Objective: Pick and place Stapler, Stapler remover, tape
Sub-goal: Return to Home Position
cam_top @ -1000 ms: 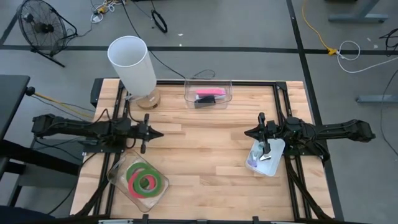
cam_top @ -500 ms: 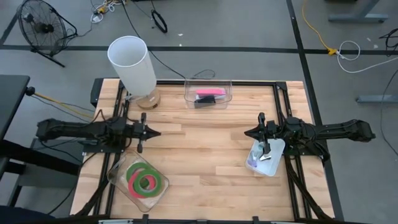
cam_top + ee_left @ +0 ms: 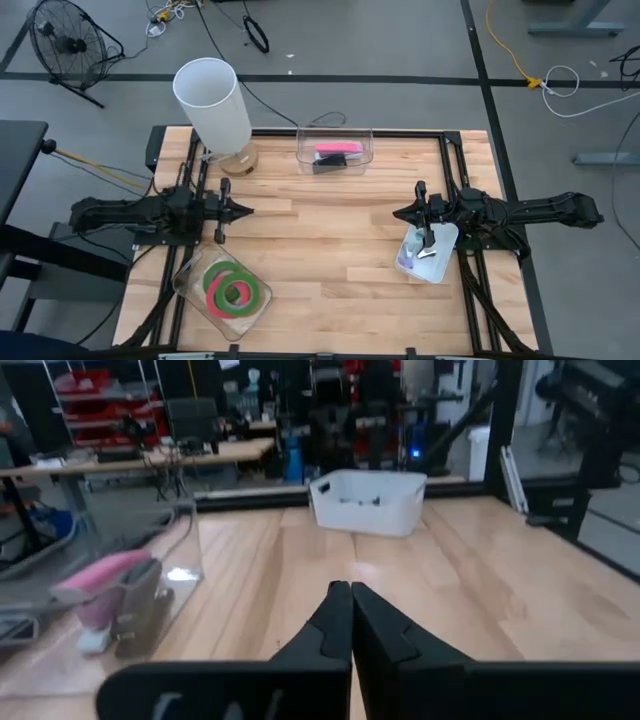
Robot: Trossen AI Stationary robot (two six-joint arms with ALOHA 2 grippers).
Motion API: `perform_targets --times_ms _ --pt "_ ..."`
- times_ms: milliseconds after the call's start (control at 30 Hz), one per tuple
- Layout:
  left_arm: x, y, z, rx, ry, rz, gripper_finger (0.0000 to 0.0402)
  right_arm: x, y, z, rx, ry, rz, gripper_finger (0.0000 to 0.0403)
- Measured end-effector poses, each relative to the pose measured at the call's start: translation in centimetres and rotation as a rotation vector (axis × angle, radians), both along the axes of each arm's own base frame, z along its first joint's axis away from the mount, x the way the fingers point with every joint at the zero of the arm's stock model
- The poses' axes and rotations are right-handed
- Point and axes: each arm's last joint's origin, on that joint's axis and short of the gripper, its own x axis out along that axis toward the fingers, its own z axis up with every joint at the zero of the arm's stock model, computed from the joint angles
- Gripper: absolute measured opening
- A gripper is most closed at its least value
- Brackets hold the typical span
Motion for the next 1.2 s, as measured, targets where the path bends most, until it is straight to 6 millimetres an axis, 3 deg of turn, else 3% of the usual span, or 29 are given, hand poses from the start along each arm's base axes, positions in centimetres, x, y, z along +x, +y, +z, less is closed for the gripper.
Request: perform_targets --times_ms 1200 --pt "-0.41 -0.29 0.66 -0.024 -0.085 -0.036 0.0003 0.0 0.0 0.0 0.0 0.0 0.0 0.0022"
